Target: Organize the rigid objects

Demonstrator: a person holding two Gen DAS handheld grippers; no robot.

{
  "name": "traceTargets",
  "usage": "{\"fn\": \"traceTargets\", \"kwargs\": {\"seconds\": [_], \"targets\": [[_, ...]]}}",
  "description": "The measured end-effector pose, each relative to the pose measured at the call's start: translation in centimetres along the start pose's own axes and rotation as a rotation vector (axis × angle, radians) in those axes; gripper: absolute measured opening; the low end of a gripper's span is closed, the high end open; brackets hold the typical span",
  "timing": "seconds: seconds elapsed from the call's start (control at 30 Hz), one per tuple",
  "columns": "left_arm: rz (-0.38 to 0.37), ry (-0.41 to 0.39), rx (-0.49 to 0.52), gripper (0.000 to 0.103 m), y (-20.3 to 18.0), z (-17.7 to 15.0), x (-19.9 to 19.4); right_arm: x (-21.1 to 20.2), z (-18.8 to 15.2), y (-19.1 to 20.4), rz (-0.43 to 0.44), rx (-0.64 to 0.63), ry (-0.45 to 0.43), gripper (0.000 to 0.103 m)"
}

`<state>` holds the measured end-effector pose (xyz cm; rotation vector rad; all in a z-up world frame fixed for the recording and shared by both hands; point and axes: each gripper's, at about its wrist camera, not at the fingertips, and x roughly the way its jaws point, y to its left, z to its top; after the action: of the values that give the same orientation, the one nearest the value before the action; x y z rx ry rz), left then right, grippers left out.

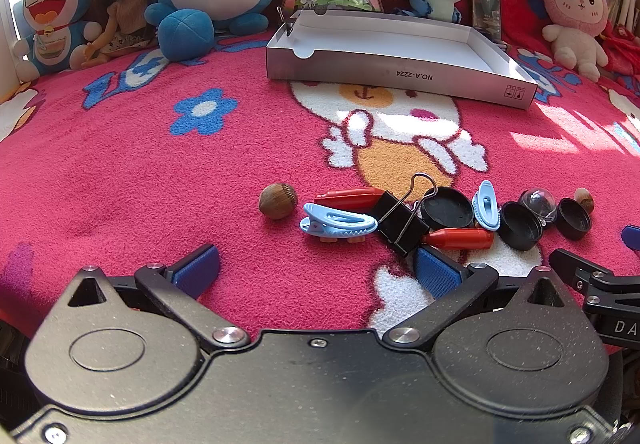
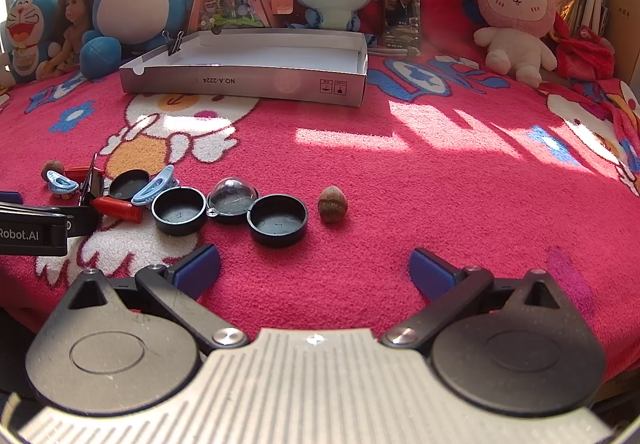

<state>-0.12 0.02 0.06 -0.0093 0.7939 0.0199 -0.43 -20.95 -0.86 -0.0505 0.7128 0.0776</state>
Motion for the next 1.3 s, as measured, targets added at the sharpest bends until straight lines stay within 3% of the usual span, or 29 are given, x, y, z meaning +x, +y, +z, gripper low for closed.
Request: {"fn": "traceTargets", "kwargs": {"seconds": [0.97, 1.2, 1.27, 1.3], "targets": [[-0.006, -0.002, 0.005, 0.103, 0.3, 0.2, -0.1, -0.1, -0.2, -0.1, 0.005, 0.01, -0.012, 0.103], [-0.035, -0.01, -0.006, 0.103, 0.8, 0.2, -0.6, -0.7, -0.2, -0.4, 0.044, 0.012, -0.045, 0.103], [-0.054, -0.011, -0.024, 0.097, 1.2, 0.3, -0.9, -1.3, -0.4, -0.5, 0.09, 0.016, -0.063, 0.099], [-0.058, -0.011, -0.036, 0.087, 1.4, 0.2, -1.1, -1.6, -0.4, -0.5, 0.107, 0.02, -0.071, 0.096]]}}
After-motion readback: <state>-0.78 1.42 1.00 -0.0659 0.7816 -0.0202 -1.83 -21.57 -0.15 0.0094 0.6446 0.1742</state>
